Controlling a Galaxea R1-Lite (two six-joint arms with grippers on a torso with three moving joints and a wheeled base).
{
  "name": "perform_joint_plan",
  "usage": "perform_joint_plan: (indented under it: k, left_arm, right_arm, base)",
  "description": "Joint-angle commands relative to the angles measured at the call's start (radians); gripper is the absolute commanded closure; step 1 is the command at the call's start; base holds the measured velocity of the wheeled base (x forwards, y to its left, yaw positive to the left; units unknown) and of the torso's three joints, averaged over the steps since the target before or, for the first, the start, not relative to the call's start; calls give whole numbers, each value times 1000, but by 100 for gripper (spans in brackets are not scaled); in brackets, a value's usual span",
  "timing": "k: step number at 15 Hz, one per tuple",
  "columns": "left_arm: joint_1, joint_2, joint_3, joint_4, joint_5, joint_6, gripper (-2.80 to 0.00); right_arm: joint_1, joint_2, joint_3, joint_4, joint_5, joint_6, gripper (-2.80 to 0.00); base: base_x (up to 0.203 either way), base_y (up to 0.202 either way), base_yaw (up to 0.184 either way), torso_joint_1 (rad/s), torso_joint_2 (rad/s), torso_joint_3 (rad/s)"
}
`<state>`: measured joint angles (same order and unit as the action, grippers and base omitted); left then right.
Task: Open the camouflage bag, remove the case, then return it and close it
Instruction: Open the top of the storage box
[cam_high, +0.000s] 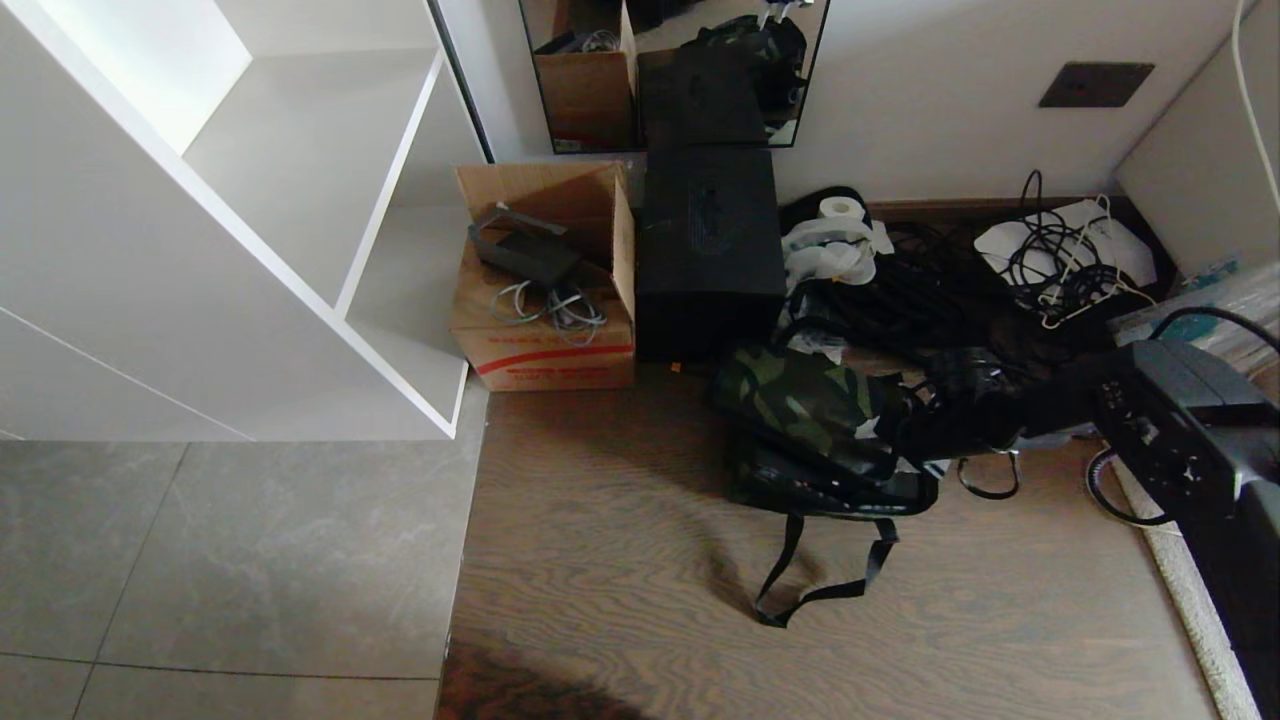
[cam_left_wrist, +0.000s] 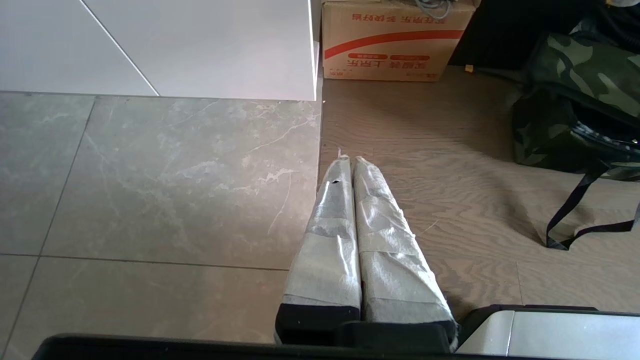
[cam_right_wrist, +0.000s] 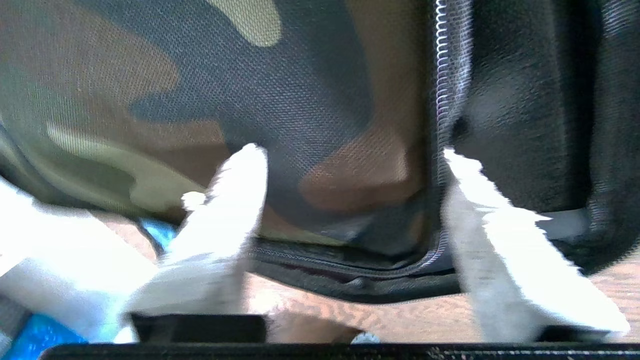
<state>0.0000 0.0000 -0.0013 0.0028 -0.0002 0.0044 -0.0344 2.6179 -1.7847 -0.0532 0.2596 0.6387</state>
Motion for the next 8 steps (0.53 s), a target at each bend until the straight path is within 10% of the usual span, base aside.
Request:
perform_joint_plan:
  k: [1, 8]
  left_arm:
    - [0, 0, 0, 0, 0, 0, 0]
    - [0, 0, 0, 0, 0, 0, 0]
  right_arm:
    - [-1, -5, -1, 0, 1, 2, 0]
    - [-5, -49, -6, 1, 3, 7, 0]
  base:
    - [0, 0, 0, 0, 0, 0]
    - [0, 0, 0, 0, 0, 0]
